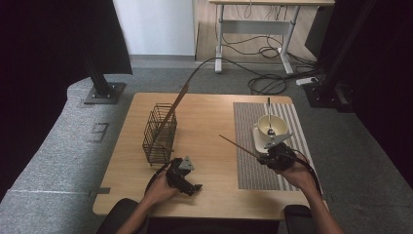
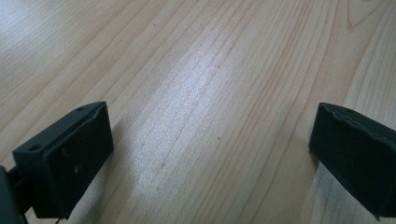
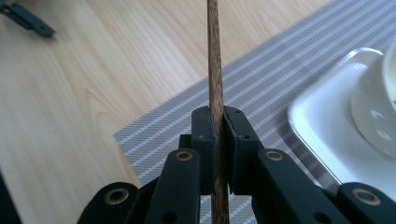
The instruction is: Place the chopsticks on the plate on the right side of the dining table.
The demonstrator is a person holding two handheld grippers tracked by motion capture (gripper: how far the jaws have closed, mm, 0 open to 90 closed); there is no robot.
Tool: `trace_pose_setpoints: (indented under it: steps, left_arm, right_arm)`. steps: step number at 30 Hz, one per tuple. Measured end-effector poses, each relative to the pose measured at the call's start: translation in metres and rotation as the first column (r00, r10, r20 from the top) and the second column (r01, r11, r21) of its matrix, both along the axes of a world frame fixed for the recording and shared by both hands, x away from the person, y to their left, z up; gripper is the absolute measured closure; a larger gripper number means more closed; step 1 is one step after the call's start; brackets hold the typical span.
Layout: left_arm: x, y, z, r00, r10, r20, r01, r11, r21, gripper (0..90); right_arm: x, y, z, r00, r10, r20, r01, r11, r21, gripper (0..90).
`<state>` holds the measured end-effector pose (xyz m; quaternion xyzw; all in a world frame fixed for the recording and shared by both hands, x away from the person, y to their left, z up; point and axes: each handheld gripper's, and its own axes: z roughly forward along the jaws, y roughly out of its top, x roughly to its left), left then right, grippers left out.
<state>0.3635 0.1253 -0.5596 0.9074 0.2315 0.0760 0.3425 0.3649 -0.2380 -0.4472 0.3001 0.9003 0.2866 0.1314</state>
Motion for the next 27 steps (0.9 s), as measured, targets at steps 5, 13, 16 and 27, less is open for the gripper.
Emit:
trace_pose_setpoints:
  steps: [5, 13, 16, 27]
  left_arm:
    - [0.0, 0.0, 0.0, 1.0, 0.005, 0.002, -0.005, 1.0, -0.004, 0.0]
    - [0.0, -0.001, 0.0, 1.0, 0.005, 0.002, -0.005, 1.0, -0.001, 0.0]
    - [0.0, -0.001, 0.0, 1.0, 0.005, 0.001, -0.005, 1.0, -0.002, 0.0]
    - [0.001, -0.001, 0.0, 1.0, 0.003, 0.002, -0.003, 1.0, -0.001, 0.0]
  right_arm:
    - [0.008, -0.013, -0.002, 0.9989, -0.047, -0.006, 0.047, 0.999, -0.006, 82.9]
    - [0.02, -0.027, -0.002, 0.9947, -0.102, -0.011, 0.102, 0.995, -0.008, 82.9]
    - [0.025, -0.032, -0.004, 0.9921, -0.125, -0.014, 0.125, 0.992, -0.013, 82.9]
    - [0.043, -0.051, -0.018, 0.9811, -0.19, -0.039, 0.188, 0.981, -0.048, 82.9]
